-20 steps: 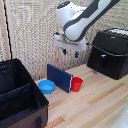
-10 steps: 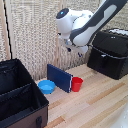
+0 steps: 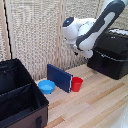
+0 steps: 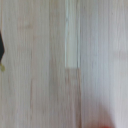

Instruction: Please move the gripper into proximity with the fryer handle. Once close enough, gingerly grasp the handle and gently tug the fryer basket open in your direction.

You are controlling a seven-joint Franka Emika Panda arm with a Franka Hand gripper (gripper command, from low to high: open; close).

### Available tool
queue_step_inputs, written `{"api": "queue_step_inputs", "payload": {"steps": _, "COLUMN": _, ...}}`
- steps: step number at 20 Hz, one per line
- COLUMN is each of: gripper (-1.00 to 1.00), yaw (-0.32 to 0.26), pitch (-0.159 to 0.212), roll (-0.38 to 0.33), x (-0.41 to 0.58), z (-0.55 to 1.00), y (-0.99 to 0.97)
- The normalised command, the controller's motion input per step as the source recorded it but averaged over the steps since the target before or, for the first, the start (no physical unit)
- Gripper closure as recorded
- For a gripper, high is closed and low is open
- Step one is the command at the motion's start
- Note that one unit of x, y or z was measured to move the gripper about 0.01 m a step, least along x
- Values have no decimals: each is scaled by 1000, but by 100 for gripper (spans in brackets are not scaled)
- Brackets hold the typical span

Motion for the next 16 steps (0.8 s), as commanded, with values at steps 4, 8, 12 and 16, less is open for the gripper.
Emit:
{"api": "queue_step_inputs", "payload": {"steps": 4, "gripper": -100, "yaw": 144, "pitch": -30, "roll": -99, "x": -87, "z": -296, "y": -636}}
{"api": "queue_step_inputs", "payload": {"steps": 8, "gripper": -100, "yaw": 155, "pitch": -15, "roll": -119, "x": -121, "z": -289, "y": -624}}
{"api": "queue_step_inputs", "payload": {"steps": 12, "gripper": -100, "yaw": 161, "pitch": -8, "roll": -121, "x": -169, "z": -285, "y": -586}}
{"api": "queue_step_inputs", "payload": {"steps": 16, "gripper": -100, "yaw": 169, "pitch": -11, "roll": -108, "x": -162, "z": -222, "y": -584}}
